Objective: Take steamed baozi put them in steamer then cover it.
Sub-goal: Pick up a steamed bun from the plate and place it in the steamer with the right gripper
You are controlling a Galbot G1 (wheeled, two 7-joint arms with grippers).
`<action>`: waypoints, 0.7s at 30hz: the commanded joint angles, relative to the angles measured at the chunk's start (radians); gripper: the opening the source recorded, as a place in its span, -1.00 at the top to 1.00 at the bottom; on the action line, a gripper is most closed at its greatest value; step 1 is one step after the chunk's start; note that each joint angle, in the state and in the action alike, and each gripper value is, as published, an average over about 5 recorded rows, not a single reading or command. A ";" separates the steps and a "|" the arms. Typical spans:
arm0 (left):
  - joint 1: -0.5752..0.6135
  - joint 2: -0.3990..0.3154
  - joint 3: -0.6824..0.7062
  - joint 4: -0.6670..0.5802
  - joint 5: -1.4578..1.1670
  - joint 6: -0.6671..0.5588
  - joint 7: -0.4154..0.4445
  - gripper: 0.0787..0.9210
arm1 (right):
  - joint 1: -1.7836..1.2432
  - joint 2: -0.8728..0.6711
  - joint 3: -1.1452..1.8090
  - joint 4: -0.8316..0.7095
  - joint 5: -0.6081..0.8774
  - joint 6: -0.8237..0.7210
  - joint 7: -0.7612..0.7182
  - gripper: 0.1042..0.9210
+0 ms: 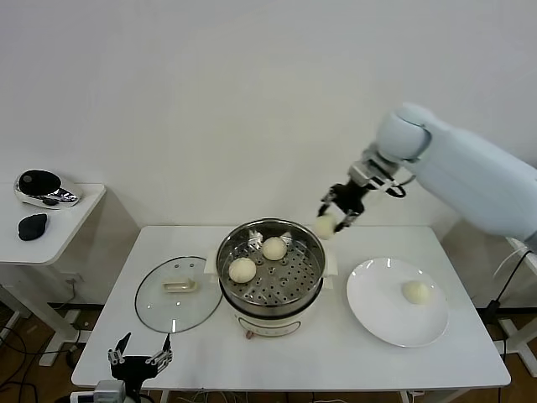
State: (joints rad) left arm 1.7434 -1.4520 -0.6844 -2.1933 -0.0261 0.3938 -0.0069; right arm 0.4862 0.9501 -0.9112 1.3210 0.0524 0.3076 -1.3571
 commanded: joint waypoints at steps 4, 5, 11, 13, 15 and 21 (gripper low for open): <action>0.001 -0.001 -0.006 -0.004 -0.005 0.000 -0.002 -0.77 | -0.006 0.177 -0.053 0.077 -0.235 0.288 0.042 0.05; 0.000 -0.001 -0.007 -0.005 -0.006 0.001 -0.003 -0.77 | -0.020 0.185 -0.055 0.079 -0.263 0.302 0.048 0.05; 0.000 0.000 -0.005 -0.002 -0.010 0.009 -0.005 -0.77 | -0.111 0.236 -0.039 0.072 -0.407 0.356 0.067 0.04; 0.000 -0.001 -0.006 0.000 -0.010 0.009 -0.005 -0.77 | -0.138 0.243 -0.039 0.070 -0.432 0.371 0.071 0.04; 0.000 -0.002 -0.007 0.002 -0.010 0.009 -0.005 -0.77 | -0.159 0.245 -0.040 0.071 -0.442 0.376 0.072 0.03; -0.010 -0.005 -0.002 0.013 -0.010 0.011 -0.004 -0.77 | -0.198 0.239 -0.049 0.085 -0.431 0.374 0.077 0.03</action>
State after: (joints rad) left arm 1.7338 -1.4577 -0.6870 -2.1819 -0.0352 0.4035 -0.0115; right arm 0.3454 1.1494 -0.9570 1.3930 -0.2970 0.6191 -1.2909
